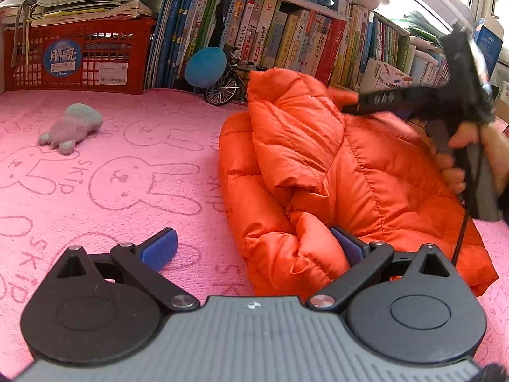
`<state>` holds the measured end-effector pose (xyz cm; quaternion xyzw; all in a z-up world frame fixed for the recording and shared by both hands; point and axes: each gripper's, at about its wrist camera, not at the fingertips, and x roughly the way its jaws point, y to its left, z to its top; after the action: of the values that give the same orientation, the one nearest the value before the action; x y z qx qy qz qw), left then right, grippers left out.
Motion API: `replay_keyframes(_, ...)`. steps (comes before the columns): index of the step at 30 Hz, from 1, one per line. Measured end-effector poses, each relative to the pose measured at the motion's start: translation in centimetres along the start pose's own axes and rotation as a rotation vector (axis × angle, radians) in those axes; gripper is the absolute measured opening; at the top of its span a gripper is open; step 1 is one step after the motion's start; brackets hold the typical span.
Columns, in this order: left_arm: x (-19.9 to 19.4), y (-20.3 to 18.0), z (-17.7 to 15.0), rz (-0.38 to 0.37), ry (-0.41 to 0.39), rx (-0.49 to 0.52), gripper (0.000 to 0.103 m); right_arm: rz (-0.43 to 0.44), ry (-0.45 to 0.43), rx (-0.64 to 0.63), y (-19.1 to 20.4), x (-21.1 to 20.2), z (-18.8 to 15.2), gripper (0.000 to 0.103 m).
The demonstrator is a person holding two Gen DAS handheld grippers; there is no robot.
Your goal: Fold clothes
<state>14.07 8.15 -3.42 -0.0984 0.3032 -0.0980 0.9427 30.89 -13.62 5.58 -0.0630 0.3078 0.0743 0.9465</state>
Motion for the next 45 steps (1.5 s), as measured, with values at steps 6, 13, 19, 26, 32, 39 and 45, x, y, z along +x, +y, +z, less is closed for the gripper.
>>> replay_keyframes(6,-0.1,0.1,0.1,0.001,-0.005,-0.005,0.102,-0.011,0.076,-0.018,1.3,3.2,-1.1,0.076)
replay_keyframes(13,0.0,0.2,0.2,0.001,-0.007,-0.014,0.102,-0.011,0.060,-0.005,2.1,5.0,-2.9,0.080)
replay_keyframes(19,0.1,-0.2,0.2,0.017,0.002,0.005,0.103,-0.020,-0.021,-0.009,2.2,3.4,-3.3,0.082)
replay_keyframes(26,0.2,-0.3,0.1,0.026,0.008,0.021,0.103,0.121,-0.165,0.076,-1.2,-6.5,-6.3,0.090)
replay_keyframes(32,0.3,-0.5,0.1,0.045,0.006,0.036,0.103,0.126,-0.219,-0.041,-1.7,-14.3,-13.5,0.103)
replay_keyframes(39,-0.4,-2.1,-0.3,0.130,-0.045,0.109,0.103,0.154,-0.164,-0.077,-1.4,-17.7,-20.2,0.103)
replay_keyframes(45,-1.6,-5.5,-0.7,0.268,-0.079,0.238,0.103,0.118,-0.145,-0.056,-1.8,-17.6,-21.9,0.103)
